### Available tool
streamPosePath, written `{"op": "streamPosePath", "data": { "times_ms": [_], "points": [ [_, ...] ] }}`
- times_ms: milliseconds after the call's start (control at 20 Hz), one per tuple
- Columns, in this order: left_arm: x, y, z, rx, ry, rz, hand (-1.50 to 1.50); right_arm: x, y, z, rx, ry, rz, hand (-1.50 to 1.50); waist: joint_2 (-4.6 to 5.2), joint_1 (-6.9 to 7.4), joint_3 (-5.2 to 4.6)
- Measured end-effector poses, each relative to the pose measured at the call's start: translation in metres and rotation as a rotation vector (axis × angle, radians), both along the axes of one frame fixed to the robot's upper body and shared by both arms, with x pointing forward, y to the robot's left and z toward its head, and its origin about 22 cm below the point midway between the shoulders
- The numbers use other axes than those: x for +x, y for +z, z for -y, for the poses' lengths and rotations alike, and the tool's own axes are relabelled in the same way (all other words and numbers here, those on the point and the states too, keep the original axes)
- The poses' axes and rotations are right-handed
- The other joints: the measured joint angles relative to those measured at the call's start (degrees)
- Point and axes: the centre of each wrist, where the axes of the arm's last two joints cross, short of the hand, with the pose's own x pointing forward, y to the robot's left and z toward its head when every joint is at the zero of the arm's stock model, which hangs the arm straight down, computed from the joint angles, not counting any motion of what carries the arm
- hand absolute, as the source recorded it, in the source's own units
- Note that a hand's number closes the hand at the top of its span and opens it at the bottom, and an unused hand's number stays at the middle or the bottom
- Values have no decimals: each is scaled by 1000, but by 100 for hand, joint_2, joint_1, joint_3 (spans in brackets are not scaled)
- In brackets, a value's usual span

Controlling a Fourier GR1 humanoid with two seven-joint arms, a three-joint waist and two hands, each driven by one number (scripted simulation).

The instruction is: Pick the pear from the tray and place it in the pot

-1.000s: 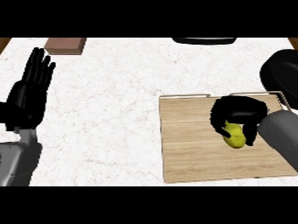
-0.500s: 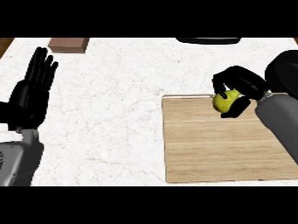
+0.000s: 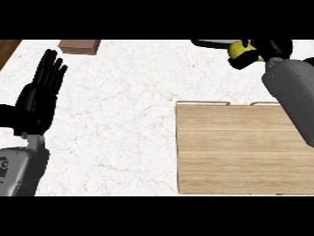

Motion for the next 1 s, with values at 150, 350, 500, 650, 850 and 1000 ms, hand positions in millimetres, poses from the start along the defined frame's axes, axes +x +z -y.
{"op": "streamPosePath", "data": {
  "times_ms": [150,350,500,650,850,1000],
  "points": [
    [1,0,-1,-1,4,-3,0,11,29,-18,-14,-203,109,150,-2,-10,9],
    [4,0,-3,0,17,-3,0,21,61,-42,-59,-421,234,150,4,-117,27],
    [1,-6,-8,-3,35,-5,0,24,79,-55,-86,-532,296,150,1,-210,41],
    [-3,-7,-15,-3,46,-5,0,24,91,-54,-116,-608,318,150,-9,-293,53],
    [-4,-4,-16,-5,62,-2,0,21,93,-30,-122,-679,298,150,-14,-385,65],
    [-7,-10,-18,-3,70,-4,0,15,87,-2,-128,-717,276,150,-24,-449,68]
  ]
}}
